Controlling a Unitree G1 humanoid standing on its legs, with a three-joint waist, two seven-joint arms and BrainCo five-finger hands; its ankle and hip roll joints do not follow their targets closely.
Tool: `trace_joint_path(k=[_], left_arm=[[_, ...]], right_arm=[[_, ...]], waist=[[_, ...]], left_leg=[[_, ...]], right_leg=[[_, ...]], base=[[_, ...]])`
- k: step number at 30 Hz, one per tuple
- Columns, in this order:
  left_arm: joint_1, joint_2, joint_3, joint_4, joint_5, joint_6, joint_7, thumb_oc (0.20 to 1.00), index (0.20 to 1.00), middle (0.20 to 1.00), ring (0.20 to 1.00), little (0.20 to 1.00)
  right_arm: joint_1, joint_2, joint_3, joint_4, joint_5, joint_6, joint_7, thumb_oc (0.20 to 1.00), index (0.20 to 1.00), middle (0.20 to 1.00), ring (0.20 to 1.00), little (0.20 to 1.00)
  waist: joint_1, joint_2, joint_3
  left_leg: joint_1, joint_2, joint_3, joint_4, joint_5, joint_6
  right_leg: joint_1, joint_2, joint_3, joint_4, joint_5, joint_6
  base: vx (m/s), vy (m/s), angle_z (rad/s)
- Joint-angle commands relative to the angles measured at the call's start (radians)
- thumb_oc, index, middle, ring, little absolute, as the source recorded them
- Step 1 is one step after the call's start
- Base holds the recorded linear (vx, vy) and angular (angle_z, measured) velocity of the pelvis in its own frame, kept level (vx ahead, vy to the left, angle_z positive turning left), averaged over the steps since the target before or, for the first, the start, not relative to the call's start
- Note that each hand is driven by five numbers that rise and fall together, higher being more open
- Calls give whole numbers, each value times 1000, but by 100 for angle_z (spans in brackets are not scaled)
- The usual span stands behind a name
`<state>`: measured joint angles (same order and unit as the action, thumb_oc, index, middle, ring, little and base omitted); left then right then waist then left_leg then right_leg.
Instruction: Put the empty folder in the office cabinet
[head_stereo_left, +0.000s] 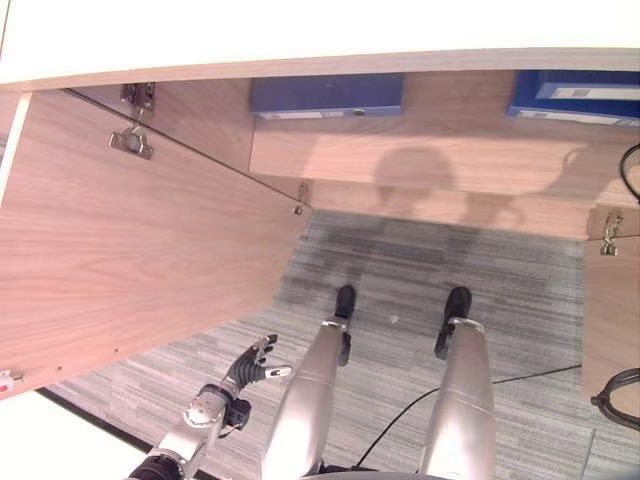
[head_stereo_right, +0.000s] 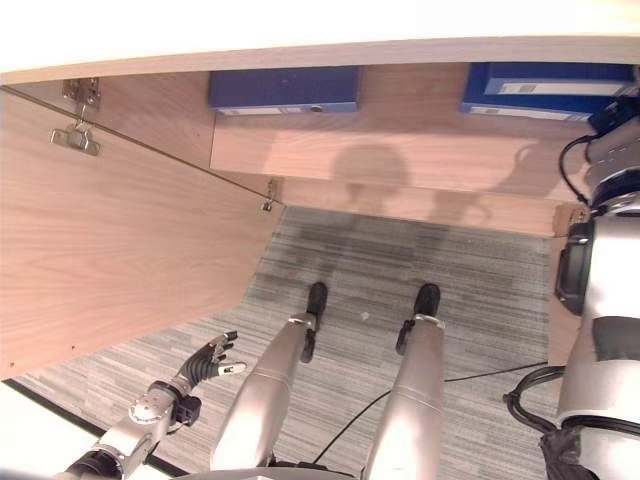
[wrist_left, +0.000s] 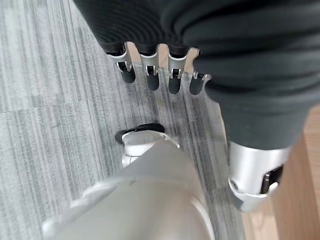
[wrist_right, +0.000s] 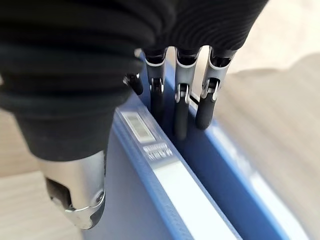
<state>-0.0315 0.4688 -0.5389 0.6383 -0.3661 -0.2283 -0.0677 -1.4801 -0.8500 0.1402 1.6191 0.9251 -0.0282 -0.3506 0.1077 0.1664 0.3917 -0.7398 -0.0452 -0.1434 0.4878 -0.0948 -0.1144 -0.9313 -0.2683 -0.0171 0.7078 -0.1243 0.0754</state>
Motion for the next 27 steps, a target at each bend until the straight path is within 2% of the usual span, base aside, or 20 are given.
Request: trace_joint_path(k=[1, 10, 16, 21, 27], left_arm=[[-7, 32, 12, 41, 22, -15, 23, 1000, 1000, 1000, 1000, 1000], [-44, -2, 8, 86, 17, -21, 55, 1000, 1000, 1000, 1000, 1000], [-47, 2, 17, 93, 8, -23, 54, 1000, 1000, 1000, 1000, 1000], [-36, 12, 37, 99, -12, -23, 40, 1000, 1000, 1000, 1000, 1000], [-7, 30, 53, 80, -50, -26, 3, 1000, 1000, 1000, 1000, 1000]], right_arm=[[-5, 8, -23, 9, 60, 9, -15, 1000, 1000, 1000, 1000, 1000], [73, 76, -84, 6, 100, -14, -34, 1000, 1000, 1000, 1000, 1000], [57, 62, -68, 0, 83, -12, -26, 1000, 1000, 1000, 1000, 1000], [-31, 34, 5, -56, 62, -22, 9, 1000, 1000, 1000, 1000, 1000], [-161, -40, 130, -114, 8, -36, 62, 1000, 1000, 1000, 1000, 1000]], waist=[[12, 2, 58], [-2, -8, 74], [0, -8, 74], [8, -11, 66], [23, -15, 52]], left_leg=[[67, 44, -56, -20, -122, -8], [78, 48, -51, -37, -112, -8], [75, 47, -51, -44, -106, -8], [73, 47, -51, -49, -99, -9], [75, 47, -56, -64, -89, -11]], right_leg=[[125, 0, -32, 105, -213, 37], [137, 5, -39, 80, -196, 40], [142, 5, -42, 67, -190, 41], [140, 4, -41, 61, -181, 43], [144, 1, -41, 51, -172, 46]], base=[[0, 0, 0], [-7, -1, 0], [-13, 1, -4], [0, 0, 0], [0, 0, 0]])
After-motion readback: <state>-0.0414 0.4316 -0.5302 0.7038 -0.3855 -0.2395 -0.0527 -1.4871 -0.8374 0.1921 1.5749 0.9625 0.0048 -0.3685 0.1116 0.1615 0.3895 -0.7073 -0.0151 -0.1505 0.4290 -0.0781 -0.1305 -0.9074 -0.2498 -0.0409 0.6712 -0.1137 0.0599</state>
